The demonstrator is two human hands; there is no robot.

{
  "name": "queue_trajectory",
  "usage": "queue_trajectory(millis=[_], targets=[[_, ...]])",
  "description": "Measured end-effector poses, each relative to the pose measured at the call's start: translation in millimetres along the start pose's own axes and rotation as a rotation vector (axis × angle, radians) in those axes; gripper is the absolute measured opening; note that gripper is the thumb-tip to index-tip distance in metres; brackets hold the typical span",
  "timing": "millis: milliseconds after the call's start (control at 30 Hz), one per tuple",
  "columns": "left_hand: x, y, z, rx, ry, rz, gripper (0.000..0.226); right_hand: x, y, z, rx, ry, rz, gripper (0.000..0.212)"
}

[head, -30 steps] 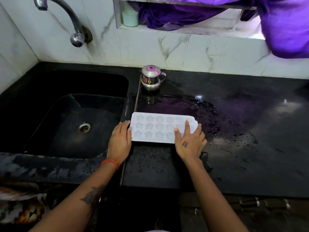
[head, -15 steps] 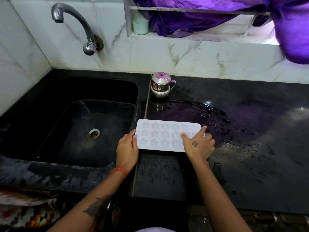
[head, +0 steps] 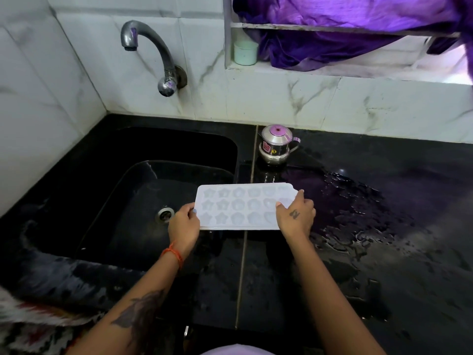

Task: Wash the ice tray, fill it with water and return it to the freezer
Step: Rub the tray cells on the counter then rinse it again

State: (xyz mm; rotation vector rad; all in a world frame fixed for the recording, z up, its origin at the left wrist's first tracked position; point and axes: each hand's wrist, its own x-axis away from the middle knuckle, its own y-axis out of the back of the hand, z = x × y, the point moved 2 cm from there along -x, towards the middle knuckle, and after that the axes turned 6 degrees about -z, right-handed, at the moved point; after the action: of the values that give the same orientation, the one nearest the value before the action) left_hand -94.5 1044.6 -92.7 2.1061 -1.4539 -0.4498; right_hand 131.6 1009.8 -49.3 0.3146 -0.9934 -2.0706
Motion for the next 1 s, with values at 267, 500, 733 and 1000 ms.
queue_trajectory(millis=[267,500,733,1000], targets=[[-49.1,29.0,23.5,-0.045,0.098,0.015,0.026,4.0,-29.4,54.7,-0.149,0.094,0.039,0.052],[-76.0,48.3,48.1,-0.086,0.218,0.093,0.031,15.0,-51.3,93.1,-0.255,0.222,0.056,0.055],[-94.3,63.7,68.7,-0.011,0.303,0.15,0.017,25.8,-70.6,114.0,-0.306,0.3,0.07,0.058],[-110.0,70.1,88.7,0.178,0.4,0.187,0.03,34.6,-80.6,126.4,-0.395,0.376,0.078,0.053]])
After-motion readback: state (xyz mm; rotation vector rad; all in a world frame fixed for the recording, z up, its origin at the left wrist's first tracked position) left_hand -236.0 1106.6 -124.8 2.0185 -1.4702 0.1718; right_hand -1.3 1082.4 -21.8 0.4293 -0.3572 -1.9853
